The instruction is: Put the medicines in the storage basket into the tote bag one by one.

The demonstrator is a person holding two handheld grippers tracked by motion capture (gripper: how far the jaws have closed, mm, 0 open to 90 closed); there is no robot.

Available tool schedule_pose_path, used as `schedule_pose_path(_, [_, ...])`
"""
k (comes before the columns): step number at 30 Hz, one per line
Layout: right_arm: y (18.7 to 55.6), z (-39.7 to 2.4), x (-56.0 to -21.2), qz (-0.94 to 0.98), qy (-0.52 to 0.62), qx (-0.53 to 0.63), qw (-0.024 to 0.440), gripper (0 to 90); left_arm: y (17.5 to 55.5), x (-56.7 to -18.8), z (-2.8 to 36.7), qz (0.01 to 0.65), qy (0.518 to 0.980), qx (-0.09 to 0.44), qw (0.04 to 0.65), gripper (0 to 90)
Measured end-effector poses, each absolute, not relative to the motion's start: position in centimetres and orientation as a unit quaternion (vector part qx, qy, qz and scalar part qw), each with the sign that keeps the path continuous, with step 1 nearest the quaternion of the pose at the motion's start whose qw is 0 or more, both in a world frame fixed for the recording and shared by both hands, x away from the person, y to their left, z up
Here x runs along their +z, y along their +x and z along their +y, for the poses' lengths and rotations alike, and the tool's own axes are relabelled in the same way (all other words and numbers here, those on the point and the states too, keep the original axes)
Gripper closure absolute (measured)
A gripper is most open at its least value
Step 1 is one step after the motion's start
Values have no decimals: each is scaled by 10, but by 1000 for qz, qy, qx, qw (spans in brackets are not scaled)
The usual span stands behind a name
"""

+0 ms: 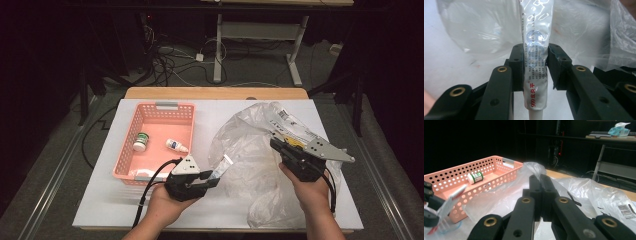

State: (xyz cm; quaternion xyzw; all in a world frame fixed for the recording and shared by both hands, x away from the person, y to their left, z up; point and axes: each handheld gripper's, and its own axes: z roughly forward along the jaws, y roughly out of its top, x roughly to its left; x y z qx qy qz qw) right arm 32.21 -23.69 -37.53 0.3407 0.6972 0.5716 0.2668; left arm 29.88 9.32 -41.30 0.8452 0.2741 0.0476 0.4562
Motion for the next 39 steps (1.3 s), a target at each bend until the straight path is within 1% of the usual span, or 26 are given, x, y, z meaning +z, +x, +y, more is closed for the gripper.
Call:
schedule_pose_path(10, [322, -239, -374, 695, 341, 573, 268, 900, 298, -425, 76, 269, 852, 36, 447, 664])
schedule_pose_path(17, [322, -239, -374, 695, 341, 574, 267, 900, 298, -424, 57, 258, 852, 29, 455, 663])
schedule_pose_path(19, [322, -239, -375, 697, 339, 573, 267, 900, 300, -423, 50, 251, 854, 34, 454, 663])
schedule_pose_path(25, [322, -239, -375, 696, 340, 574, 265, 900, 308, -419, 33, 251, 850, 36, 461, 664])
schedule_pose_path(39, [323, -238, -375, 696, 338, 576, 263, 900, 338, -422, 2, 267, 850, 52, 451, 664])
